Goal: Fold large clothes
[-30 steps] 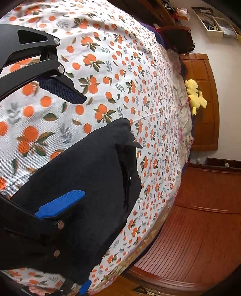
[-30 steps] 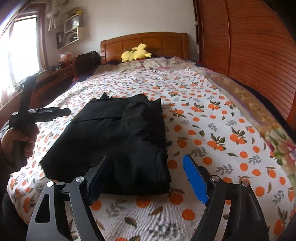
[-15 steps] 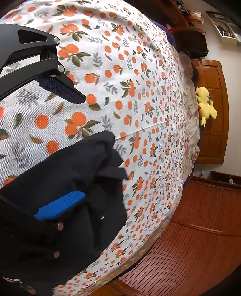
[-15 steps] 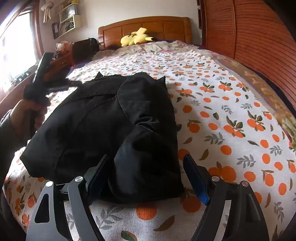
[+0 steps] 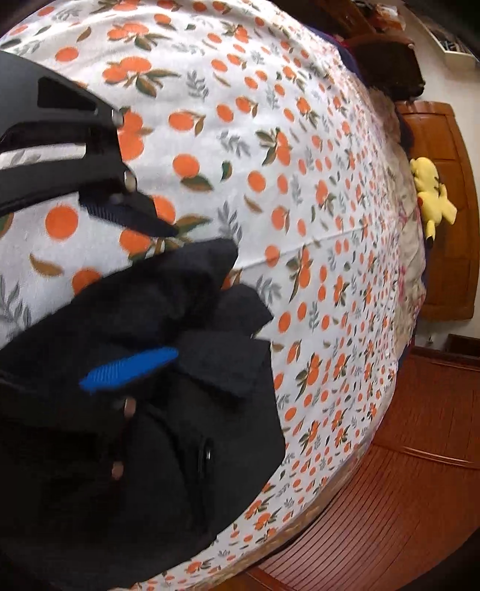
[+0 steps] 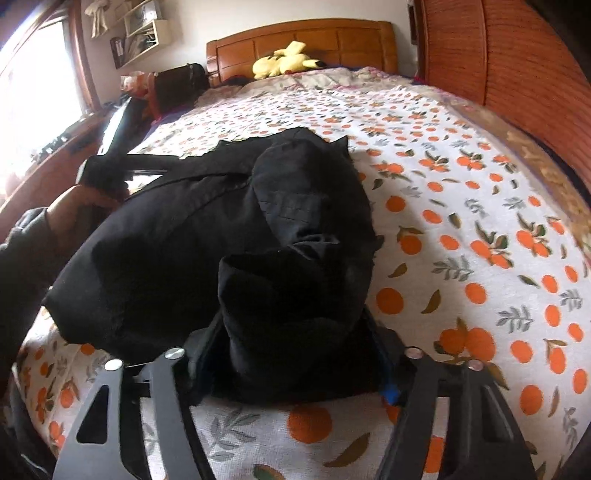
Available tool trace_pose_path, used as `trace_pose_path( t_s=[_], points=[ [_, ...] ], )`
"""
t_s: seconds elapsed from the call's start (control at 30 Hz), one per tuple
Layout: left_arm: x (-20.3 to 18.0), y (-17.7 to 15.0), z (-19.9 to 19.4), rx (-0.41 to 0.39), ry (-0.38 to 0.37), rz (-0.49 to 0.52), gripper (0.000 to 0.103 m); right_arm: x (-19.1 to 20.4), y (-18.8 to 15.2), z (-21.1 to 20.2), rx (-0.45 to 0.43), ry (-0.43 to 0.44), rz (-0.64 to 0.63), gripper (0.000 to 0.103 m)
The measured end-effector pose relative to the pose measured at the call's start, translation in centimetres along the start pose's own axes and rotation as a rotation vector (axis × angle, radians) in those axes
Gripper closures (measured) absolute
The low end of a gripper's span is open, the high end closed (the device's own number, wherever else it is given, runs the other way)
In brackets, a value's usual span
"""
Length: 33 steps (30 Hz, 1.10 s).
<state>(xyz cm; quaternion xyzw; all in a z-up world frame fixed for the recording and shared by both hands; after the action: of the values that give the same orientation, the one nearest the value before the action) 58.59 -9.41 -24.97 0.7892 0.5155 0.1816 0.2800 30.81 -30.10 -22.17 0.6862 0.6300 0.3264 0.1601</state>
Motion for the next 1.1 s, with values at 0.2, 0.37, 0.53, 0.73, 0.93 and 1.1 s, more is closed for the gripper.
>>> trace_pose_path(
  t_s=[0.2,0.37,0.53,0.73,0.93,1.1],
  points=[
    [-1.1,-0.1,0.1,0.01,0.011,0.027,0.061,0.4,0.0,0.0,0.023,0.042,0.0,0.068],
    [-1.8,0.0,-0.9,0.008,0.039,0.059,0.086,1.6,0.7,-1.3,-0.032,0.029,-0.064,0.089],
    [-2.3,1.2,-4.1,-0.05,0.072,0.062,0.092,1.4,2.0,-3.0,-0.094,0.055,-0.073,0.092],
    [-5.1,3.1,-8.8,-0.123,0.076,0.083,0.093,-0.1,3.8,-6.6,-0.182,0.048,-0.07,0.093],
    [-12.0,5.8,-12.4,-0.196,0.058,0.14,0.093,-4.2,4.7,-11.9,-0.265,-0.001,-0.07,0.094],
    [-19.9,8.6,-13.8,-0.246,0.01,0.189,0.093,-8.9,4.6,-16.7,-0.32,-0.065,-0.064,0.094]
  ],
)
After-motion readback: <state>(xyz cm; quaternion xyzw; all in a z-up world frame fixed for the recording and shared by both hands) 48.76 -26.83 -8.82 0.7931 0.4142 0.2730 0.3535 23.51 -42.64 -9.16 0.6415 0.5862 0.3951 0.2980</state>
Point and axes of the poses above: each gripper's, at about its wrist camera, not at the fingertips, and z roughly the way its jaws point, x to its left, y to its top, the point moved 5 cm from there along z, roughly the way its jaws point, and after that the axes turned 9 degrees about z, right-handed, at the moved point
